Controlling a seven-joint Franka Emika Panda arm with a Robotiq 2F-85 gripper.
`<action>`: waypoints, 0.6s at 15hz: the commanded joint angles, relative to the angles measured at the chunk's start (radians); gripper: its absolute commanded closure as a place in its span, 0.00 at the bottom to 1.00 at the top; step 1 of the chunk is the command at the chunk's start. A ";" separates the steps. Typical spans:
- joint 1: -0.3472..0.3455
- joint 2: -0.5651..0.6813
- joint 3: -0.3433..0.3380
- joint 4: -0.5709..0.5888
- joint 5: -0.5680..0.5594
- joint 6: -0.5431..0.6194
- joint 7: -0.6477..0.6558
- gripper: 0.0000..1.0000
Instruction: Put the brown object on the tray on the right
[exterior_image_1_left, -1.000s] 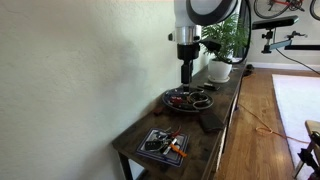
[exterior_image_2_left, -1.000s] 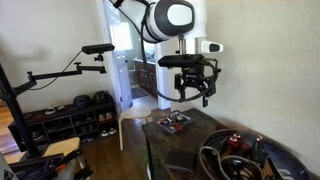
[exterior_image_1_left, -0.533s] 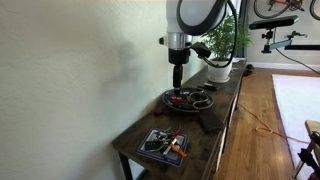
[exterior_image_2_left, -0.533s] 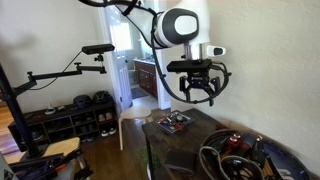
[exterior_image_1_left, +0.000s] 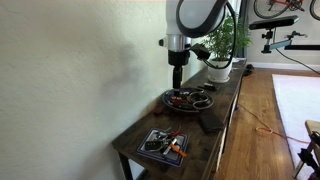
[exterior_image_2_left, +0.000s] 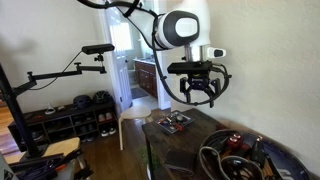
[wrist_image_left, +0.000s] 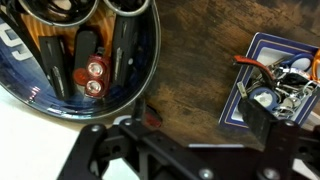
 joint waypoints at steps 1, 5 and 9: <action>-0.018 0.057 0.013 0.045 -0.017 0.047 -0.022 0.00; -0.025 0.135 0.019 0.113 -0.036 0.054 -0.059 0.00; -0.039 0.214 0.038 0.184 -0.056 0.056 -0.150 0.00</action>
